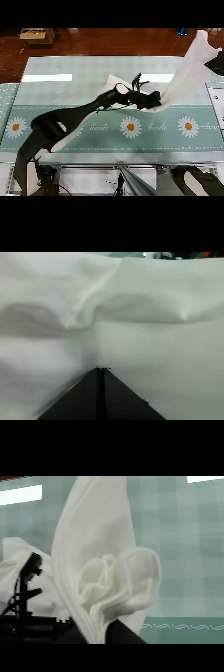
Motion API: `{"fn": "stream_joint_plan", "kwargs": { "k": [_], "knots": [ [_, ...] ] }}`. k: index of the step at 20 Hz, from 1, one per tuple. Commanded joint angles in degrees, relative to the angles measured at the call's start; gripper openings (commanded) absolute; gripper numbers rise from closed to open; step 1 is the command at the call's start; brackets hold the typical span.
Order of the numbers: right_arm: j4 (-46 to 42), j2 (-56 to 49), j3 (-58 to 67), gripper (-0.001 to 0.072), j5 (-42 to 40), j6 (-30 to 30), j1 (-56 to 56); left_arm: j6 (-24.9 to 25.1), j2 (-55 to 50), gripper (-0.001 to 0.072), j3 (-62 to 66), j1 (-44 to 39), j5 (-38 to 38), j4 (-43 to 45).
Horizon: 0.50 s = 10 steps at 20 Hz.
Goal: Fold the shirts.
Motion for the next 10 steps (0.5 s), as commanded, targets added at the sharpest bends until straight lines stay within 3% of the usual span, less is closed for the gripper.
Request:
{"fn": "stream_joint_plan", "kwargs": {
  "k": [1, 5, 10],
  "knots": [
    [-0.02, 1.95, 0.04, 0.0037, 2.08, -0.07, 0.0, 8.44, -2.21, 0.0016, 0.9, -3.76, 2.75, -18.53],
    [-2.27, 2.34, 0.04, 0.0037, 6.16, 0.0, 0.0, 9.01, 1.73, 0.0015, 0.9, 3.32, 0.76, -14.6],
    [2.89, 1.88, -0.04, 0.0037, 5.75, 0.59, 0.07, 8.98, 14.12, 0.0016, 0.92, 22.77, -14.67, 11.02]
  ]
}}
